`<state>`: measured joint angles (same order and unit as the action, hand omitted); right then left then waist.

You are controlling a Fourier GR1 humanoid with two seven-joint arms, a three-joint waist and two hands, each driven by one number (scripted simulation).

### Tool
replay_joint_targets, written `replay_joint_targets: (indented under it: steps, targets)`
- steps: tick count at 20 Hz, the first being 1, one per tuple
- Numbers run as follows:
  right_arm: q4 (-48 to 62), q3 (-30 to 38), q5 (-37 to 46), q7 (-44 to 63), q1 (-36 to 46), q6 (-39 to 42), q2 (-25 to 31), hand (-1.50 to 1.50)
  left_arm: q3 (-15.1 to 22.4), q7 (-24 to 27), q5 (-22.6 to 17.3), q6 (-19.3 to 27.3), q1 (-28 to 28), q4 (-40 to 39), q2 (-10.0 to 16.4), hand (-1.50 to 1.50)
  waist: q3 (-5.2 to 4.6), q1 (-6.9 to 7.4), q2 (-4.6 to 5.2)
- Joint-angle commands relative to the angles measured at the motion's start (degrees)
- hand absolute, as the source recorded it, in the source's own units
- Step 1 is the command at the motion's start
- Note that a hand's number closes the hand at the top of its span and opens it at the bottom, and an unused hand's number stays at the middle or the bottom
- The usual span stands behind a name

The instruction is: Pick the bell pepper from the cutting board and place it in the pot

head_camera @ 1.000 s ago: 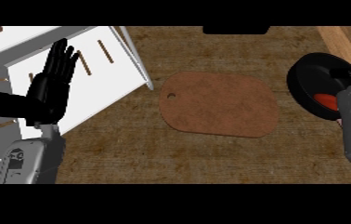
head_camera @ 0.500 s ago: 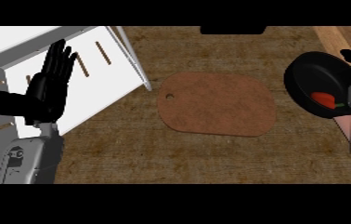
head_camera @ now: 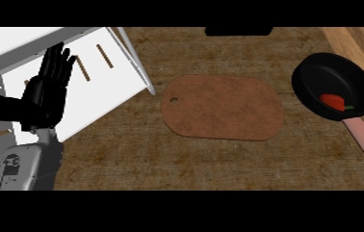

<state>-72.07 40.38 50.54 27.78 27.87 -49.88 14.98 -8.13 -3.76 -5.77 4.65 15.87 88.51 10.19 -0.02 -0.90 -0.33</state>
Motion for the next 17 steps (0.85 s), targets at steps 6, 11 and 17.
replay_joint_targets:
  steps: [6, 11, 17]
  targets:
    - [-24.06, 0.13, -10.38, -2.9, -21.07, 0.61, -5.52, -1.5, -1.6, -0.48, -2.4, -2.62, 0.32, 0.06, 1.54, 0.0, 0.01, 0.24, 0.17]
    - [-31.93, 0.92, -16.38, -3.57, -29.52, 2.85, -7.3, -1.5, -0.38, 1.32, -0.58, -0.69, -0.03, -1.09, -0.64, 0.0, 0.01, 0.41, 0.24]
    - [-43.97, 2.02, -22.55, -7.79, -42.54, 4.67, -13.63, -1.5, -0.3, -3.0, -0.44, -0.09, -1.54, 5.26, 0.57, 0.0, 0.03, 0.3, 0.07]
